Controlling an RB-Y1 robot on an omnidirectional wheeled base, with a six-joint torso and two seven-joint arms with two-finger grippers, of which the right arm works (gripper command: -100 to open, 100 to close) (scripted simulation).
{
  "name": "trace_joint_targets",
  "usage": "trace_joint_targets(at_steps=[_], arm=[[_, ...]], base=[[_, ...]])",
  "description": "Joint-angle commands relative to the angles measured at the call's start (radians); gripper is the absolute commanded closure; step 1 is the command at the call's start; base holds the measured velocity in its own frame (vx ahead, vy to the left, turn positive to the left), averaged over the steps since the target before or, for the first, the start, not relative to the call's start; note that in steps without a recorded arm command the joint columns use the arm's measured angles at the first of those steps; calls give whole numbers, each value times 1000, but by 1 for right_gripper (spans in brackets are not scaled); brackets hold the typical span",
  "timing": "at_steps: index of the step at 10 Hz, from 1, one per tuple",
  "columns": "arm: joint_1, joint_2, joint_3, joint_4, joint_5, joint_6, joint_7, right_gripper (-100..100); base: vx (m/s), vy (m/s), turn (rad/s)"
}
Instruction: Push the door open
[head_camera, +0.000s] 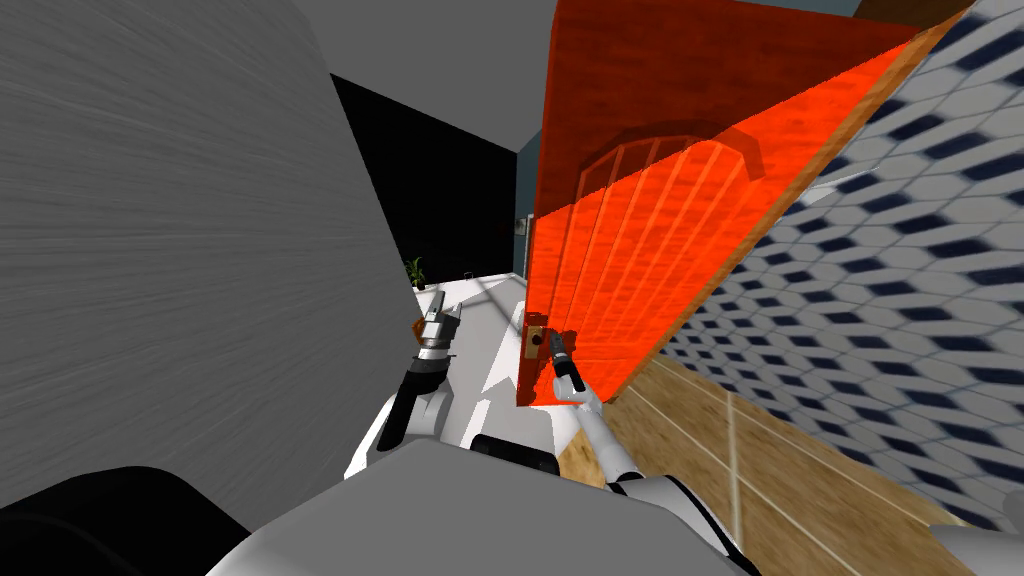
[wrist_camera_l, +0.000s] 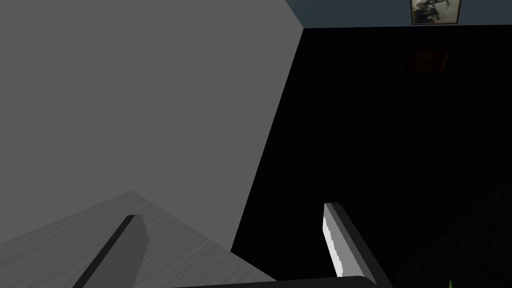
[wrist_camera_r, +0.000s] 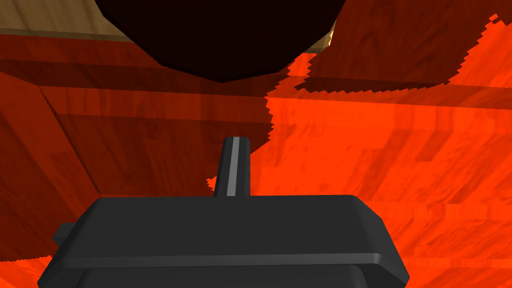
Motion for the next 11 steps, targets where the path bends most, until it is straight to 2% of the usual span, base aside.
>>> trace_joint_targets(at_steps=[1, 4, 6, 8, 9, 10, 11], arm=[[0, -3, 8, -4, -1, 4, -4, -100], [0, 3, 19, -8, -2, 11, -9, -100], [0, 21, 31, -14, -3, 17, -14, -100], [0, 47, 41, -18, -4, 23, -19, -100], [-7, 42, 36, -5, -3, 16, -14, -100], [-6, 28, 34, -3, -4, 11, -15, -100], [-6, 25, 34, -2, -4, 10, -14, -100]], base=[[-97, -11, 14], [-239, -7, 9], [-273, 48, 9], [-242, 18, 13], [-107, 17, 0], [81, 30, 29], [157, 29, 19]])
